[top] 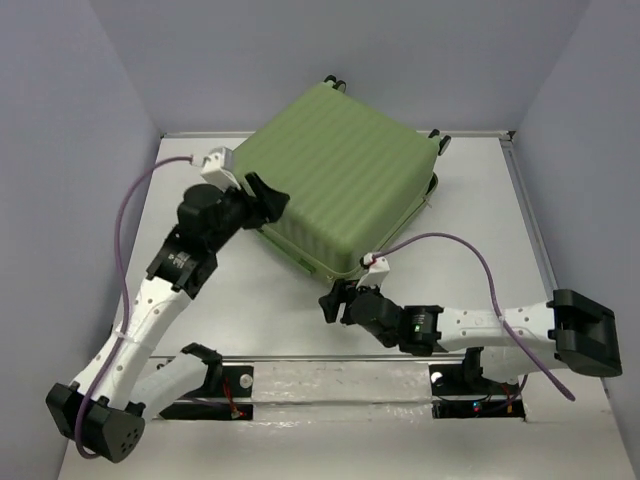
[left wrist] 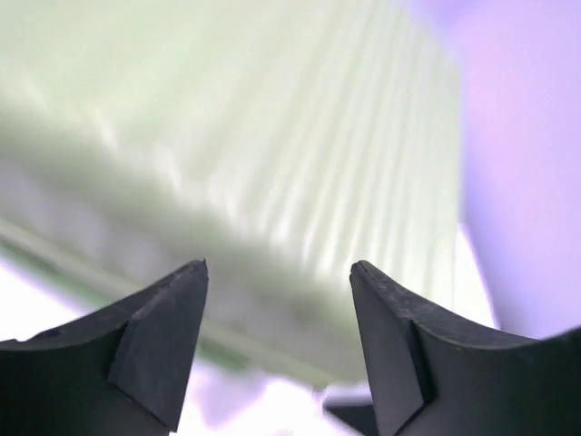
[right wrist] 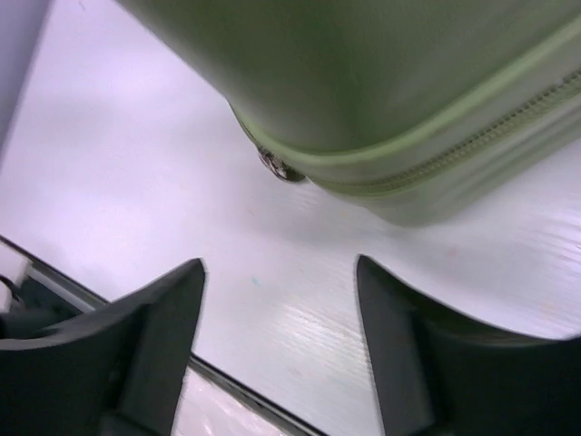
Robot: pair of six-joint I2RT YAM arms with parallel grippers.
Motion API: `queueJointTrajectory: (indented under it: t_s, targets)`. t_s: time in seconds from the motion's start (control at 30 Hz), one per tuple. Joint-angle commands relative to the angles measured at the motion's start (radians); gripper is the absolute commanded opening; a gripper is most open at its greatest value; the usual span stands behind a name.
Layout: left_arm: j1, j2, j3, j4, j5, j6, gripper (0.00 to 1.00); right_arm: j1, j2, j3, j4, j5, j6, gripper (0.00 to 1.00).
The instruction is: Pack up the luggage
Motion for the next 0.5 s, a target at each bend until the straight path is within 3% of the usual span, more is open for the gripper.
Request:
queueJointTrajectory:
  t_s: [0.0, 0.07, 0.1, 0.13, 0.23, 0.3, 0.47]
  targets:
    - [0.163, 0.057, 0.211, 0.057, 0.107, 0.058, 0.75, 0.012, -0.063, 0.015, -0.293, -0.053, 0.107, 0.83]
    - [0.221, 0.103, 0.291, 0.045, 0.143, 0.061, 0.75, 0.012, -0.086, 0.009, -0.373, -0.022, 0.146, 0.76]
    - [0.282, 0.148, 0.314, 0.040, 0.143, 0.060, 0.75, -0.002, -0.100, 0.000, -0.415, 0.002, 0.158, 0.65]
    - [0.318, 0.167, 0.345, 0.048, 0.163, 0.054, 0.75, -0.026, -0.130, -0.011, -0.423, -0.004, 0.161, 0.36]
    - [0.460, 0.267, 0.366, 0.106, 0.238, -0.004, 0.71, -0.183, -0.190, -0.052, -0.421, -0.060, 0.137, 0.07]
    - [0.555, 0.308, 0.365, 0.150, 0.279, -0.056, 0.70, -0.322, -0.214, -0.064, -0.389, -0.085, 0.089, 0.07]
    - [0.657, 0.509, 0.425, 0.210, 0.335, -0.126, 0.68, -0.588, -0.242, -0.042, -0.302, -0.171, -0.078, 0.07]
